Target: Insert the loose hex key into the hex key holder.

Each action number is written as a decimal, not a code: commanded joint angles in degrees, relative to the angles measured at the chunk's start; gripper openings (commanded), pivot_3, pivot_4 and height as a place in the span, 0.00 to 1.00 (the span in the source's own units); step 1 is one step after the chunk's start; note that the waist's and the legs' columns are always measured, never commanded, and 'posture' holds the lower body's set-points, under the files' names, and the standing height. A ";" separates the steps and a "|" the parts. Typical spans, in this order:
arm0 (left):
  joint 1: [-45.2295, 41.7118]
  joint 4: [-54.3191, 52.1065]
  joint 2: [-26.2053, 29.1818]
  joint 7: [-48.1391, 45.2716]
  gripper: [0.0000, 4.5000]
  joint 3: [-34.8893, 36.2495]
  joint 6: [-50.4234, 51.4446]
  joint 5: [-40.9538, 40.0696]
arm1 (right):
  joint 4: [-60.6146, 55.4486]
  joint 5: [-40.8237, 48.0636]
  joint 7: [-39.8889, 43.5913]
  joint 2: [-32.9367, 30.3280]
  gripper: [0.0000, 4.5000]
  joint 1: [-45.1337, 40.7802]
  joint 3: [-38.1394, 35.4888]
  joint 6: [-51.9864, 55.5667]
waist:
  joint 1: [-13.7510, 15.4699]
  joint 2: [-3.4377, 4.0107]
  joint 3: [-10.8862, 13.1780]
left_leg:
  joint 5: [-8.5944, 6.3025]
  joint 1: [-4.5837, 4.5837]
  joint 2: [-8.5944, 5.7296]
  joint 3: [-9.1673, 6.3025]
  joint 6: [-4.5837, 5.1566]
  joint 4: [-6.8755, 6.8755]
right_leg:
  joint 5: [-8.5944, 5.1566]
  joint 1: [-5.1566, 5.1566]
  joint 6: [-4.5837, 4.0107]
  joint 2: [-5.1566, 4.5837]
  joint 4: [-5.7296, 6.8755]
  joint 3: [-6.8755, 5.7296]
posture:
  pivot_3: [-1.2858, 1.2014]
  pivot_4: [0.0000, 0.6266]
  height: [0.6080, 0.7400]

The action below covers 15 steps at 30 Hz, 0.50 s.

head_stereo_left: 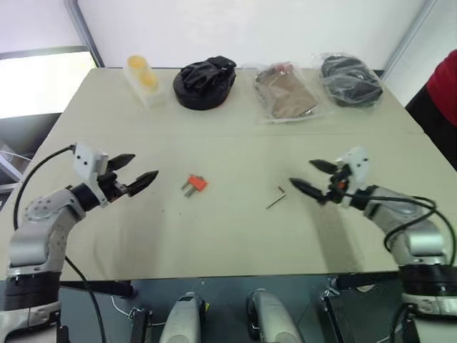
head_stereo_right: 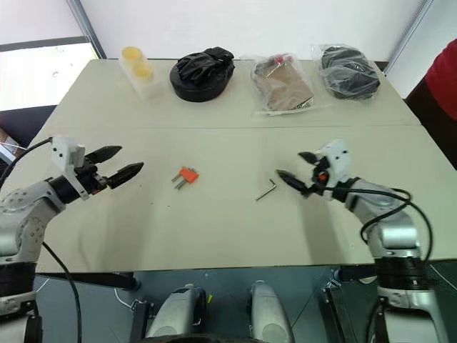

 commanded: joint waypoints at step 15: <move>-0.07 -1.92 3.78 -5.65 0.99 -1.43 -0.15 -0.65 | -1.74 -2.11 -0.46 5.61 1.00 -1.44 3.60 -2.93 | 0.22 0.00 0.00 | 0.00 -0.05 -0.01 -0.01 0.00 0.02 | 0.00 0.00 -0.03 -0.07 -0.07 -0.02 | 0.52 0.24 1.00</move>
